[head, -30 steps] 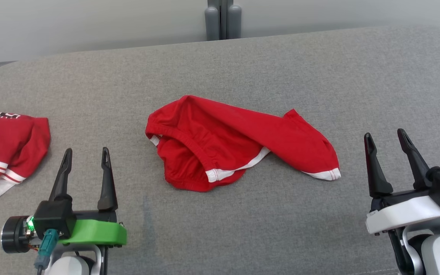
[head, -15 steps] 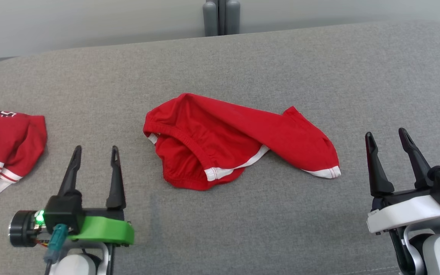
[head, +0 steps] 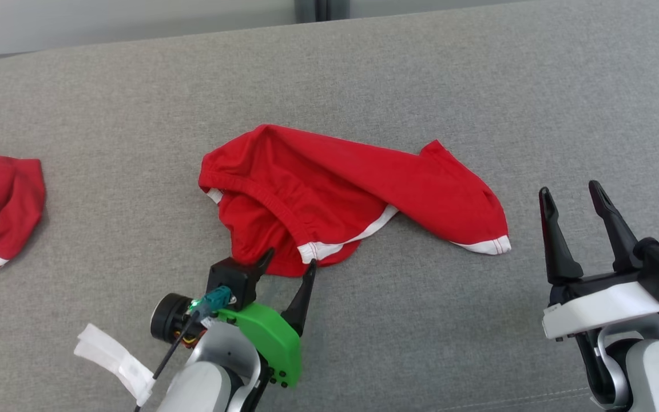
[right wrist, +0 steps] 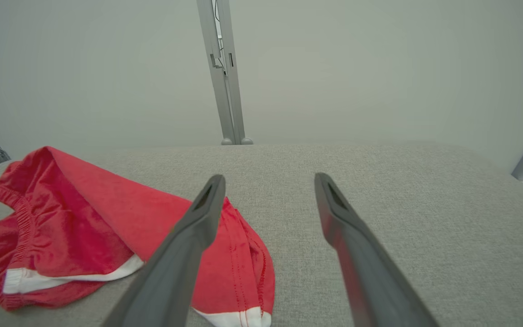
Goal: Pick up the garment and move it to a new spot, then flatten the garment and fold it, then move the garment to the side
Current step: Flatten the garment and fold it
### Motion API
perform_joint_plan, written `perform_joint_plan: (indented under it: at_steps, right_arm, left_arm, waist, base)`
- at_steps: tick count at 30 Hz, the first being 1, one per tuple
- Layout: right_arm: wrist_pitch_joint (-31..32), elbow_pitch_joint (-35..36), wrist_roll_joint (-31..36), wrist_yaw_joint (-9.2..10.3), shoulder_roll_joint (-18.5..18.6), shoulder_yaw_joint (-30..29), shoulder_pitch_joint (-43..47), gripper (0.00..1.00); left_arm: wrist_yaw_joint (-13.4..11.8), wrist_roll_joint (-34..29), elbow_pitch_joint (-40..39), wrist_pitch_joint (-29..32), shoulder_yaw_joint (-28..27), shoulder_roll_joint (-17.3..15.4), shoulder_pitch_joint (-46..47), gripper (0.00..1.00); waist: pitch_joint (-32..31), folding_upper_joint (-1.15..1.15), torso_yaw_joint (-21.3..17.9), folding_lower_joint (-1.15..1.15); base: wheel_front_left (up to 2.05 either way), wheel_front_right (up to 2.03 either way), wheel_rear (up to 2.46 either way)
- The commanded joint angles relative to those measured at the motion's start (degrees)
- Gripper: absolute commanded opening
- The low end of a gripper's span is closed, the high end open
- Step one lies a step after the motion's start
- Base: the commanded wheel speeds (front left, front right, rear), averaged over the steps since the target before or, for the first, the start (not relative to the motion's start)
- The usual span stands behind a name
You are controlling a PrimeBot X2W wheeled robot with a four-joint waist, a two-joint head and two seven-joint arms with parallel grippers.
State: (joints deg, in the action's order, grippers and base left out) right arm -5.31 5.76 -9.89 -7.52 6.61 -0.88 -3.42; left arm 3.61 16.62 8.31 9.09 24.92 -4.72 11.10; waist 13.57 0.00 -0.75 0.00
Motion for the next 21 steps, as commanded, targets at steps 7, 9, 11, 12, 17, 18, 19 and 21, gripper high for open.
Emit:
perform_joint_plan:
  at_steps: [7,9,11,12,17,18,19,21]
  right_arm:
    - [-1.0,-1.4,-0.6,0.06,-0.1,0.0,-1.3,1.00]
    - [-1.1,-2.1,-0.7,0.06,-0.1,0.0,-1.2,1.00]
    - [-1.1,-3.0,-0.6,0.06,-0.1,0.3,-0.6,1.00]
    - [-1.2,-3.5,-0.4,0.06,0.0,0.6,-0.3,1.00]
    - [-1.5,-8.4,0.2,0.07,1.3,4.5,0.7,1.00]
    - [-1.7,-9.6,0.2,0.06,1.5,5.1,0.5,1.00]
    - [-2.0,-11.0,0.4,0.06,1.8,6.0,-0.2,1.00]
    - [-2.9,-14.7,0.8,0.07,2.4,7.6,-2.2,1.00]
  left_arm:
    - [0.8,2.5,5.4,-0.2,0.3,0.8,4.5,1.00]
    - [0.9,3.0,6.3,-1.2,0.3,0.9,5.1,0.38]
    - [1.0,3.1,7.2,-2.2,0.2,0.9,5.6,0.00]
    - [1.1,3.2,7.4,-2.5,0.2,0.9,5.9,0.00]
    - [0.9,2.4,7.8,-4.1,0.4,0.6,7.0,0.00]
    - [0.8,2.3,7.7,-4.4,0.4,0.5,7.2,0.00]
    - [0.6,2.1,7.6,-4.6,0.4,0.5,7.4,0.00]
    - [0.4,2.1,7.3,-5.1,0.5,0.5,7.9,0.00]
  waist:
    - [3.1,0.00,-2.1,0.00]
    - [3.4,0.00,-2.3,0.00]
    - [3.7,0.00,-2.3,0.00]
    - [3.8,0.00,-2.3,0.00]
    - [4.6,0.00,-1.7,0.00]
    - [4.7,0.00,-1.6,0.00]
    - [4.9,0.00,-1.5,0.00]
    - [5.3,0.00,-1.1,0.00]
  base:
    - [0.00,0.00,0.00]
    - [0.00,0.00,0.00]
    - [0.00,0.00,0.00]
    - [0.00,0.00,0.00]
    - [0.00,0.00,0.00]
    - [0.00,0.00,0.00]
    - [0.00,0.00,0.00]
    - [0.00,0.00,0.00]
